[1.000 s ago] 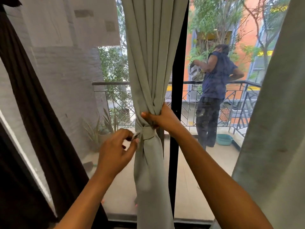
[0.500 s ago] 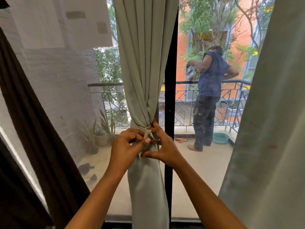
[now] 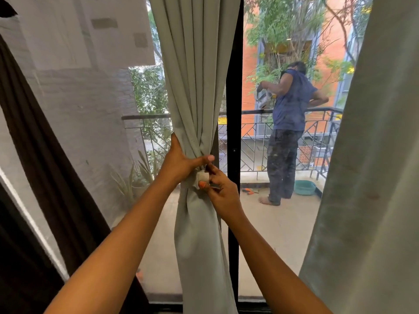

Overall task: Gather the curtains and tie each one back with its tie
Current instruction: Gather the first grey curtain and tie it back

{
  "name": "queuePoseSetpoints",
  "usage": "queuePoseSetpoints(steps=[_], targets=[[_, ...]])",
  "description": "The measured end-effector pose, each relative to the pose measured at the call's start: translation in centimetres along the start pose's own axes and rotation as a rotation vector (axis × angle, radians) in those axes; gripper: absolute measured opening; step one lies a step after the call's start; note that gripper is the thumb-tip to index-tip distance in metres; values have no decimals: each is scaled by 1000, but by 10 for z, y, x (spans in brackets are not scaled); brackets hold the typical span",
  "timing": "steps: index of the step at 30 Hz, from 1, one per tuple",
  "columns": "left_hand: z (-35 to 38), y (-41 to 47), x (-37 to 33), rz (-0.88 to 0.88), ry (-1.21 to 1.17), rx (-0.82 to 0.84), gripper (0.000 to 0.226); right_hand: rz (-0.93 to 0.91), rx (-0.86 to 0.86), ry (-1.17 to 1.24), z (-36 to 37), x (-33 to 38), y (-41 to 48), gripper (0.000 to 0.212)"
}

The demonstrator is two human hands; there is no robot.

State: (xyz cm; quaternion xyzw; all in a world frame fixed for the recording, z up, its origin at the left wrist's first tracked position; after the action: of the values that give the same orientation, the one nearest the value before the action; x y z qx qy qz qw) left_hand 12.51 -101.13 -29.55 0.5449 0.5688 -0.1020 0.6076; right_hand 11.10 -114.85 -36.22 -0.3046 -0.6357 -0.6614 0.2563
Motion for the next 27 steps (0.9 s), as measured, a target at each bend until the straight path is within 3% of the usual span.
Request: queuePoseSetpoints(steps=[2, 4, 7, 9, 12, 15, 18, 20, 22, 23, 25, 27], targets=[[4, 7, 3, 16, 15, -58, 99, 13, -37, -14, -4, 0, -1, 22], [2, 11, 10, 4, -32, -100, 61, 2, -54, -4, -12, 2, -1, 23], [4, 11, 17, -66, -274, -84, 28, 105, -101, 56, -32, -7, 2, 28], [9, 7, 17, -124, -497, -42, 32, 175, -111, 96, -40, -13, 4, 31], [21, 2, 15, -201, -753, 54, 39, 339, -55, 185, -35, -23, 5, 20], [29, -1, 20, -300, -813, 166, 38, 529, 46, 287, -19, -31, -4, 18], [33, 1, 20, -292, -695, 209, 41, 439, -7, 125, -20, -28, -4, 17], [19, 1, 14, -97, -423, 59, 67, 322, -122, 14, -25, -21, -3, 23], [-17, -14, -6, 305, -124, -276, 95, 254, -222, -45, -25, -15, -7, 26], [-29, -32, -23, 564, -12, -378, 95, 231, -249, -70, -24, -14, -11, 25], [-17, -69, -47, 1064, 198, -262, 68, 189, -273, -110, -19, -11, -16, 18], [5, -81, -42, 1268, 441, 23, 43, 158, -278, -98, -14, -8, -19, 13]])
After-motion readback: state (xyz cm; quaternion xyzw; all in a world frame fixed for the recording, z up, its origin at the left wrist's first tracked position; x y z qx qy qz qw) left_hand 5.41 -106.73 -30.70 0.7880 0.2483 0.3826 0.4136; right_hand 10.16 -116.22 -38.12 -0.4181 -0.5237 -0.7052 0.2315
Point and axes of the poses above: each hand's wrist, its own y-axis towards the middle knuckle, its own z-axis out of the palm, x = y × z, the point moved 9 cm from there along y, towards the middle knuckle, and after that the axes turned 15 degrees about -x, right-handed, at the moved point
